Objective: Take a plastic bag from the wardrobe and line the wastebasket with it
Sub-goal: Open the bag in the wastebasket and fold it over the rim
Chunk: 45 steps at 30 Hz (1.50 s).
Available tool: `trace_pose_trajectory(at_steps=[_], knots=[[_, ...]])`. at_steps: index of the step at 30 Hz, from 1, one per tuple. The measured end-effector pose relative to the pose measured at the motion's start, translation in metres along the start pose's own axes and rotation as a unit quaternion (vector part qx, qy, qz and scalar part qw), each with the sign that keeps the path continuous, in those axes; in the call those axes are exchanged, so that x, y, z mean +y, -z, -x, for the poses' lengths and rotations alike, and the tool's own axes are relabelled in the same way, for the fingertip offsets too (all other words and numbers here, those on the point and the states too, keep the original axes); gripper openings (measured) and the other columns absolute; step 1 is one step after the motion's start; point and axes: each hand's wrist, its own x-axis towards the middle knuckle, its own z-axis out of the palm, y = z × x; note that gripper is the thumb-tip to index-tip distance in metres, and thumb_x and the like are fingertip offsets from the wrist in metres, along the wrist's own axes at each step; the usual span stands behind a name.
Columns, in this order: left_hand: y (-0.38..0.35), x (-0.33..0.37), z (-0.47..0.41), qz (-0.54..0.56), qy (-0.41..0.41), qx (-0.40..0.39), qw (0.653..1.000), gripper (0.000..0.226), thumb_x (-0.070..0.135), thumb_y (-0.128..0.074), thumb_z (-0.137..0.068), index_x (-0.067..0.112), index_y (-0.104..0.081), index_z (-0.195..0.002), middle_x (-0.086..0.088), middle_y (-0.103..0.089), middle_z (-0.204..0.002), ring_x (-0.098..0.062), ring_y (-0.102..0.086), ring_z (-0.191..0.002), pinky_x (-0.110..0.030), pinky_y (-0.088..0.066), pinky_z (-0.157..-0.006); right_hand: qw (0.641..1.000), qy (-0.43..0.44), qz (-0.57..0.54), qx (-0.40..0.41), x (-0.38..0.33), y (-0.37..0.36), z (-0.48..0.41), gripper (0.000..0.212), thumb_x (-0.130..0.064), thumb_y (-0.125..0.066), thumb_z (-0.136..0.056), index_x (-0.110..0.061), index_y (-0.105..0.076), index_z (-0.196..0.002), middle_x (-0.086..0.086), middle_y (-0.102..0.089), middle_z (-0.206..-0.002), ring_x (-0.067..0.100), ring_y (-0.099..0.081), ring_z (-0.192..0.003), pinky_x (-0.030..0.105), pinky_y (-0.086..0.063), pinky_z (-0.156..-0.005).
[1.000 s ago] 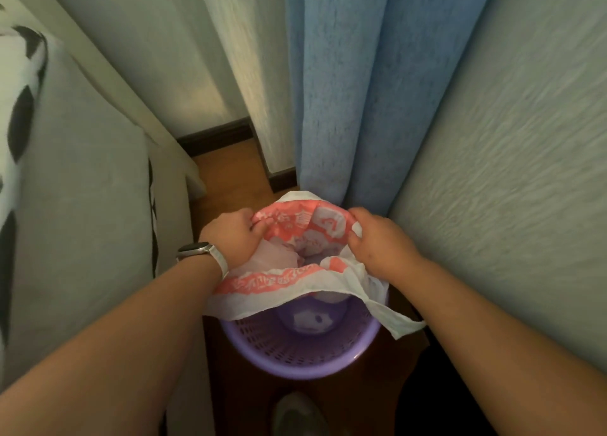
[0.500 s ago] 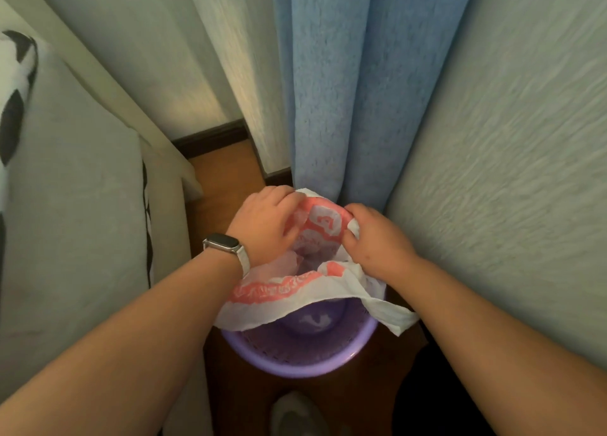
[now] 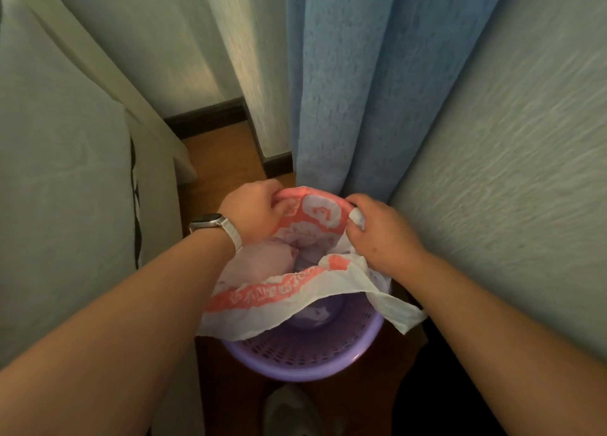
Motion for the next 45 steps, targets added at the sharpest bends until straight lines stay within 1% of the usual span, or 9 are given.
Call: trace_pose_trajectory(at_steps=[6,11,16,22,29,35,38,40,45], knots=[[0.006,0.009,0.008,0.002,-0.033,0.032,0.999,0.041,0.037,-0.058,-0.092,0.025,-0.053,-0.131,0.002,-0.059,-0.123,-0.019,-0.056,-0.111,-0.038,-0.050,-0.094,1.000,-0.011,-0.007,-0.006,-0.003,0.004,0.004,0.033,-0.033,-0.051,-0.097,-0.025,-0.050,-0.129,-0.003,-0.060,-0.118,0.019,-0.060,-0.102,0.036,-0.052,-0.085],[0.024,0.026,0.026,-0.066,-0.117,0.052,0.990,0.035,0.031,-0.059,-0.090,0.019,-0.060,-0.122,-0.003,-0.060,-0.120,-0.024,-0.056,-0.107,-0.044,-0.049,-0.090,0.998,0.050,0.032,-0.002,-0.007,0.016,0.016,0.045,-0.034,-0.057,-0.090,-0.021,-0.049,-0.133,0.004,-0.052,-0.127,0.024,-0.052,-0.115,0.043,-0.047,-0.096],[0.018,0.046,0.073,-0.076,-0.194,-0.105,0.972,0.030,0.042,-0.052,-0.093,0.031,-0.060,-0.120,0.007,-0.066,-0.117,-0.017,-0.060,-0.105,-0.035,-0.049,-0.091,0.986,0.138,0.095,-0.019,-0.018,0.023,0.041,0.057,-0.048,-0.055,-0.080,-0.019,-0.056,-0.129,0.007,-0.053,-0.129,0.030,-0.049,-0.118,0.048,-0.045,-0.098],[0.018,0.040,0.119,-0.119,-0.150,-0.262,0.946,0.046,0.069,-0.041,-0.084,0.037,-0.060,-0.111,0.013,-0.063,-0.106,-0.013,-0.058,-0.095,-0.037,-0.049,-0.090,0.975,0.147,0.140,-0.093,-0.017,0.029,0.071,0.066,-0.058,-0.064,-0.077,-0.028,-0.051,-0.135,0.006,-0.032,-0.150,0.028,-0.030,-0.135,0.043,-0.033,-0.111],[0.002,0.058,0.147,-0.069,-0.107,-0.324,0.937,0.073,0.076,-0.056,-0.075,0.038,-0.042,-0.135,0.009,-0.059,-0.128,-0.018,-0.058,-0.111,-0.039,-0.049,-0.098,0.957,0.117,0.179,-0.198,-0.011,0.033,0.089,0.081,-0.069,-0.065,-0.073,-0.036,-0.039,-0.141,0.002,-0.016,-0.155,0.027,-0.016,-0.144,0.046,-0.027,-0.115],[-0.004,0.062,0.152,-0.154,-0.146,-0.343,0.915,0.065,0.070,-0.055,-0.080,0.035,-0.043,-0.134,0.010,-0.056,-0.121,-0.016,-0.056,-0.105,-0.031,-0.047,-0.090,0.929,0.138,0.223,-0.261,-0.013,0.031,0.092,0.085,-0.067,-0.068,-0.073,-0.034,-0.034,-0.144,0.002,-0.016,-0.154,0.027,-0.014,-0.143,0.048,-0.029,-0.113],[-0.003,0.066,0.149,-0.162,-0.172,-0.321,0.917,0.016,0.048,-0.055,-0.087,0.033,-0.048,-0.088,0.012,-0.055,-0.086,-0.012,-0.052,-0.074,-0.028,-0.042,-0.070,0.920,0.145,0.251,-0.263,-0.010,0.026,0.088,0.082,-0.069,-0.067,-0.071,-0.033,-0.041,-0.140,0.004,-0.028,-0.148,0.028,-0.023,-0.139,0.047,-0.032,-0.110],[0.002,0.066,0.143,-0.135,-0.161,-0.283,0.936,0.022,0.036,-0.053,-0.089,0.030,-0.044,-0.070,0.007,-0.055,-0.074,-0.017,-0.052,-0.067,-0.032,-0.044,-0.064,0.928,0.155,0.254,-0.224,-0.008,0.023,0.083,0.064,-0.064,-0.064,-0.077,-0.032,-0.051,-0.131,0.004,-0.042,-0.136,0.028,-0.034,-0.130,0.044,-0.036,-0.104],[0.012,0.053,0.128,-0.119,-0.146,-0.125,0.974,0.016,0.031,-0.053,-0.092,0.024,-0.066,-0.101,0.002,-0.068,-0.090,-0.020,-0.061,-0.078,-0.039,-0.053,-0.073,0.953,0.163,0.239,-0.085,-0.005,0.024,0.071,0.032,-0.047,-0.058,-0.084,-0.024,-0.061,-0.107,0.005,-0.055,-0.111,0.029,-0.048,-0.112,0.040,-0.036,-0.088]])
